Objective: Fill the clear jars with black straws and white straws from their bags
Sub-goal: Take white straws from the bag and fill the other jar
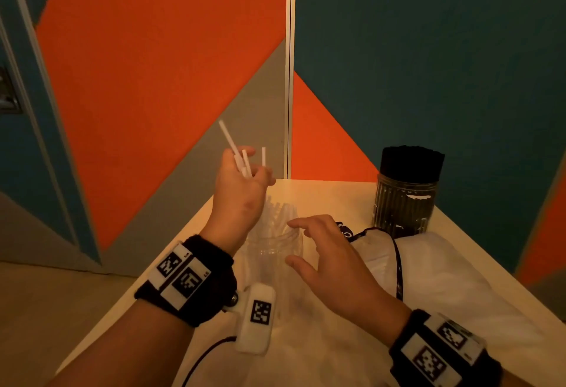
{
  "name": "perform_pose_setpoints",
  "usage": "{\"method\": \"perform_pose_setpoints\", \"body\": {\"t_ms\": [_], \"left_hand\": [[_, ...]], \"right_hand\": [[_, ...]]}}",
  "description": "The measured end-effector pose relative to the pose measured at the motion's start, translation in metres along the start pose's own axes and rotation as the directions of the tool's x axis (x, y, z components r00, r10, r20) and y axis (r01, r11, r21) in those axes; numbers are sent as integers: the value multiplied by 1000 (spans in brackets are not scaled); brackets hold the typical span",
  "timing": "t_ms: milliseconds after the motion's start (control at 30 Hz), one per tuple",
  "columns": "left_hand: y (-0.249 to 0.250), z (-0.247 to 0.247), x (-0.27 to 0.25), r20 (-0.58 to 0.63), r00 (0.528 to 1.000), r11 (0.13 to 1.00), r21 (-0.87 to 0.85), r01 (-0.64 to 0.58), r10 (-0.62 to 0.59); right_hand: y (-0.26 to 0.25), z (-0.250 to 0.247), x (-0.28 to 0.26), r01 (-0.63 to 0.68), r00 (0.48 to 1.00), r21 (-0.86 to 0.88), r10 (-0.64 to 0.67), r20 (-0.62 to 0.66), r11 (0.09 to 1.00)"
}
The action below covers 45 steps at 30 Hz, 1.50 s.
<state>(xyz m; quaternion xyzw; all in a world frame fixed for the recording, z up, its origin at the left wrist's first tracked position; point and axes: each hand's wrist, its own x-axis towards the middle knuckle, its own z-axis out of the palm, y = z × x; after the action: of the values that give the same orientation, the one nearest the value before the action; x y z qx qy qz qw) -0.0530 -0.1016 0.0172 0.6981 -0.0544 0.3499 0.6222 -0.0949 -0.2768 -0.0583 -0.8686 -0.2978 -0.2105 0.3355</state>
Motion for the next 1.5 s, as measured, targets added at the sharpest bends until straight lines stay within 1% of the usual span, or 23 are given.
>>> {"method": "perform_pose_setpoints", "body": {"t_ms": [100,233,300,367,433,567,600,667,700,767,867,933,967,1033,1100,1133,1200,1267,1300,1367,1400,1433,1500], "left_hand": [[-7,2,-6,22,999,997,56,-44,43],[-15,2,-11,168,986,975,215,-55,18],[-13,2,-9,166,986,964,266,-30,-15],[-7,0,-5,147,989,975,224,4,-37],[2,-2,4,109,994,987,158,-38,20],[17,1,16,48,971,968,78,-238,235],[16,2,17,76,970,967,85,-239,233],[10,6,14,225,961,969,149,-199,163],[5,7,12,319,939,953,221,-207,130],[-4,7,8,452,882,857,395,-330,132],[-4,2,8,469,840,686,516,-512,274],[-1,-4,5,475,814,661,496,-562,336],[0,-5,2,537,788,660,478,-579,302],[-2,-4,-11,709,697,621,502,-602,104],[-3,-3,-18,763,641,537,575,-618,-79],[0,-4,-18,754,647,503,605,-618,-113],[13,-4,-18,702,707,460,658,-597,-88],[25,0,-23,642,764,397,686,-610,65],[30,4,-29,625,761,376,671,-638,175],[40,16,-46,599,702,376,593,-712,385],[42,25,-56,596,679,384,559,-734,429],[44,35,-67,619,674,400,544,-738,402],[40,57,-84,687,694,415,579,-702,214]], "right_hand": [[1,0,-1,1,1000,0,-1,5,1000],[2,-1,-1,10,1000,-9,-10,12,1000],[1,-1,-1,12,1000,-8,-12,17,1000],[0,-2,-2,15,1000,0,-15,21,1000],[0,-2,-2,15,1000,8,-16,22,1000],[1,-2,-2,16,1000,6,-16,19,1000],[2,-2,-2,16,1000,5,-16,17,1000],[3,-2,-2,16,1000,1,-16,19,1000],[4,-1,-2,16,1000,-5,-15,21,1000],[4,-1,-2,16,1000,-13,-16,23,1000],[7,-1,-4,26,999,-3,-26,29,1000],[8,-3,-5,30,999,2,-31,32,1000],[8,-3,-6,29,999,4,-29,37,1000],[6,-5,-5,29,998,-1,-29,49,1000],[4,-7,-6,34,997,-6,-33,63,999],[5,-10,-8,35,997,-11,-34,67,999],[9,-17,-14,30,998,-54,-27,55,998],[19,-27,-22,-6,1000,-129,8,14,992],[26,-33,-26,-45,999,-168,44,-12,985],[44,-45,-37,-176,984,-216,167,-60,960],[55,-50,-43,-266,964,-225,255,-77,937],[66,-55,-50,-362,932,-234,354,-78,902],[86,-61,-61,-511,852,-267,522,-31,817]]}}
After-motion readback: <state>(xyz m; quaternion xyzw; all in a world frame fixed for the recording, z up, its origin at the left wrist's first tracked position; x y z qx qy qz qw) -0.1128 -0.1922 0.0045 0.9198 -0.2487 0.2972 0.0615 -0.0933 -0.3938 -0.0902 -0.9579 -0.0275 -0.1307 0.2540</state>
